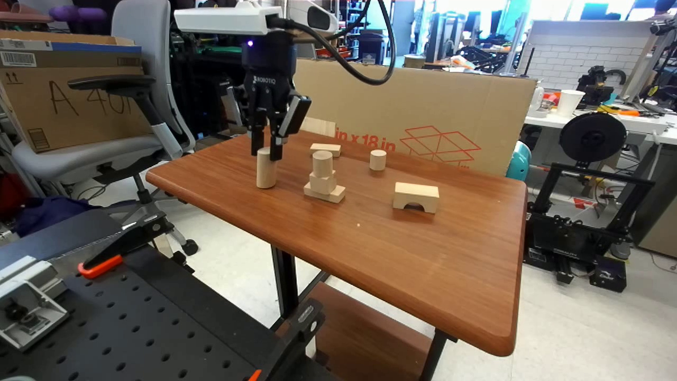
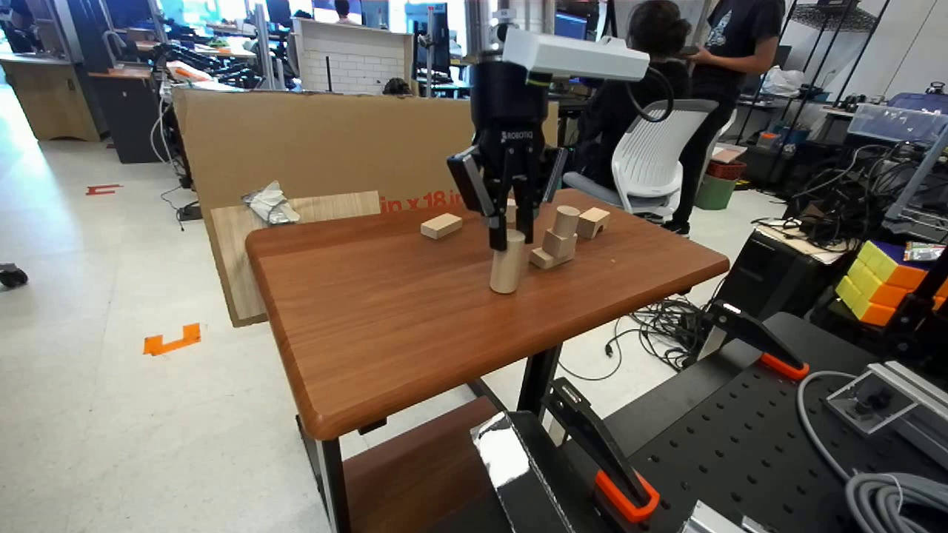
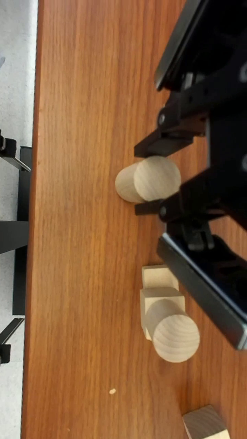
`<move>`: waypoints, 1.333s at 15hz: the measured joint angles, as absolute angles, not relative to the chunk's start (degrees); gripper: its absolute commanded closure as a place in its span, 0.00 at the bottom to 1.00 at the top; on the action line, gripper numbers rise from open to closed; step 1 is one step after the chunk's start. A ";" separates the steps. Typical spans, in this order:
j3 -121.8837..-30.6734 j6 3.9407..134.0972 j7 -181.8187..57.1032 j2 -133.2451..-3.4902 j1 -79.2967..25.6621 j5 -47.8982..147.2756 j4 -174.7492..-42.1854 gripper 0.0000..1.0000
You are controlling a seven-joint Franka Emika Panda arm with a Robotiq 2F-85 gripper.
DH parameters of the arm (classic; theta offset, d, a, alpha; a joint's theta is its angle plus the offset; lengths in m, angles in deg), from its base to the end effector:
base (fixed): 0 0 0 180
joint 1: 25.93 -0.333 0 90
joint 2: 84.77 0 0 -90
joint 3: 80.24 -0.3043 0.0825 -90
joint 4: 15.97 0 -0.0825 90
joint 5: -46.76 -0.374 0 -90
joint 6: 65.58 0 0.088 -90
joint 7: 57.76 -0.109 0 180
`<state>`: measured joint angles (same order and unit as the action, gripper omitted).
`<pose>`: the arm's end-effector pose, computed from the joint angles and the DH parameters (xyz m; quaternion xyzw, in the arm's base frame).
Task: Move the cylindrical block closer to the cardboard
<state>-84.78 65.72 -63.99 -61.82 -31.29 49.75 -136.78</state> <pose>0.5368 0.0930 0.2034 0.9930 0.0496 -0.1063 0.0170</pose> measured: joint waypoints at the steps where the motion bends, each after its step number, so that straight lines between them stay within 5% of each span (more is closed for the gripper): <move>1: -84.78 65.72 -64.01 -61.81 -31.52 49.78 -136.49 0.89; 10: -85.52 56.27 -65.31 -59.22 -36.31 50.59 -122.60 0.89; 20: -84.87 45.90 -67.48 -40.54 -40.18 52.36 -98.10 0.89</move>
